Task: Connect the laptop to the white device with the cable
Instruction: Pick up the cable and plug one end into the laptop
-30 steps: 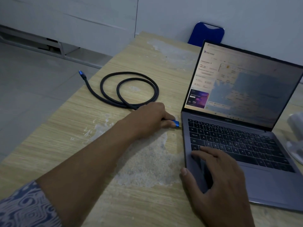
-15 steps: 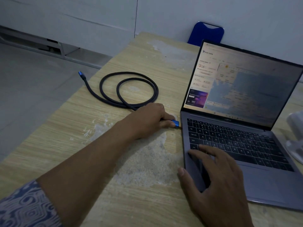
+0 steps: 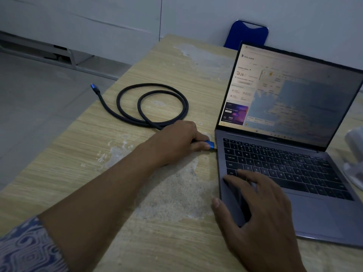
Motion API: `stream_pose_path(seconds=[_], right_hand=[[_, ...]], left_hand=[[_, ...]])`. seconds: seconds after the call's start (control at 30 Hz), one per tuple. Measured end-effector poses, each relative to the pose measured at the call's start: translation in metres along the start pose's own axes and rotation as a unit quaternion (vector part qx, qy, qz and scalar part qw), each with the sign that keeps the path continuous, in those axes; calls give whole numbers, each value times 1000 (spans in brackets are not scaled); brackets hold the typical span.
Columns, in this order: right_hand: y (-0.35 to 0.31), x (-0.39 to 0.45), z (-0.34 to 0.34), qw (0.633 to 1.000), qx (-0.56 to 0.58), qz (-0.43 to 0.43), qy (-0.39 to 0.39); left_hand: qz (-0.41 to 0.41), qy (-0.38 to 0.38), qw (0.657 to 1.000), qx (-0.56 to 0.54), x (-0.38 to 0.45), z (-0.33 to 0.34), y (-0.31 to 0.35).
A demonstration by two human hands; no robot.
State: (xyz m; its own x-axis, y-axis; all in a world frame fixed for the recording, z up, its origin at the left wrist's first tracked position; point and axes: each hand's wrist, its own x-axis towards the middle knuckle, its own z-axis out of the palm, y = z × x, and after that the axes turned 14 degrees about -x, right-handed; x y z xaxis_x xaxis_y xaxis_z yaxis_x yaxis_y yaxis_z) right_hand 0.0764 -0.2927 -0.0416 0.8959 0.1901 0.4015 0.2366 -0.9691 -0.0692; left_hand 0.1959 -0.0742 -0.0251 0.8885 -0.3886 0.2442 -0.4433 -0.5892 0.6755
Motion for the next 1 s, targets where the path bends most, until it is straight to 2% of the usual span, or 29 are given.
stream_pose_path(seconds=[0.27,0.63,1.0], right_hand=[[-2,-1,0,996,-49,-2,-69],[-4,-2,-1,996,-54,2,-70],[-6,-2,-3,994,-71,5,-81]], left_hand=[[-2,-2,1000,10,-1,0,3],[-14,-17,1000,-1,1,1,1],[13,-4,1000,16,-1,5,-1]])
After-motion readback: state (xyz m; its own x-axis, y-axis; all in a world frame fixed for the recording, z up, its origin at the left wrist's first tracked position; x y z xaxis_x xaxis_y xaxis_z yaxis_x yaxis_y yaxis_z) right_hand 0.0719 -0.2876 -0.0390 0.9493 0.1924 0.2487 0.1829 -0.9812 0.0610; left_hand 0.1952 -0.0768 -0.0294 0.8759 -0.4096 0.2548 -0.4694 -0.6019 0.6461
